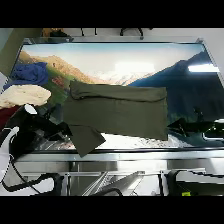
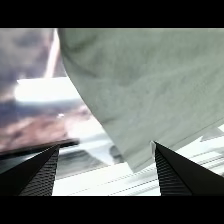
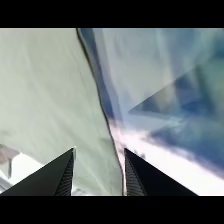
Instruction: Fold the shirts.
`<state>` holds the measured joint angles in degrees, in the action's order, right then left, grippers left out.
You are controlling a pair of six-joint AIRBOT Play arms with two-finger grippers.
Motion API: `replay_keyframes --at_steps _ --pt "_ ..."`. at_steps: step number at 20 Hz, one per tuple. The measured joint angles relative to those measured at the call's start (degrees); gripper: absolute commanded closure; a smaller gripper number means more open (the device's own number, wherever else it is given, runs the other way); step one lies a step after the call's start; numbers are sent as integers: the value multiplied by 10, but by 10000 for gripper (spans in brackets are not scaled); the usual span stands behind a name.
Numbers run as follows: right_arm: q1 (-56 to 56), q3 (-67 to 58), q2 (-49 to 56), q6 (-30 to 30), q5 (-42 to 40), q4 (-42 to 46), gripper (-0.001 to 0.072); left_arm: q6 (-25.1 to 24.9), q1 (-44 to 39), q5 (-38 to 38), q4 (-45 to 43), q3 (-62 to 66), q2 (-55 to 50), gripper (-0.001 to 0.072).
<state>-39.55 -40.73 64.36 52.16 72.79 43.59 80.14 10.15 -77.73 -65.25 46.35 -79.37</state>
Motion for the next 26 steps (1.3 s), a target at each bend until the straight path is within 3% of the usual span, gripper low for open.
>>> replay_keyframes --at_steps 9,10,12,13,21,22,23,24,25,26 --pt "11 26 -1 -13 -5 -5 344 -55 -23 104 125 -82 15 73" --pt "11 27 -1 -13 -5 -5 344 -62 -29 115 137 -82 15 203" --pt "12 30 -1 -13 -6 -5 345 -75 -40 141 139 -74 13 667" --pt "12 30 -1 -13 -7 -5 344 -80 -43 144 135 -67 12 694" --pt "41 49 0 -14 -7 -7 367 -96 -49 66 165 -14 15 695" --pt "53 51 0 -14 -7 -6 517 -97 -49 57 167 -12 15 695" --pt "65 52 1 -14 -12 -2 604 -97 -49 53 167 -10 15 696" --pt "76 54 1 -13 -14 -3 609 -97 -49 48 167 -9 16 696" --pt "85 53 -1 -13 -16 -5 694 -98 -49 44 167 -8 19 696" --pt "90 50 -3 -13 -17 -7 690 -99 -49 40 167 -8 26 696"
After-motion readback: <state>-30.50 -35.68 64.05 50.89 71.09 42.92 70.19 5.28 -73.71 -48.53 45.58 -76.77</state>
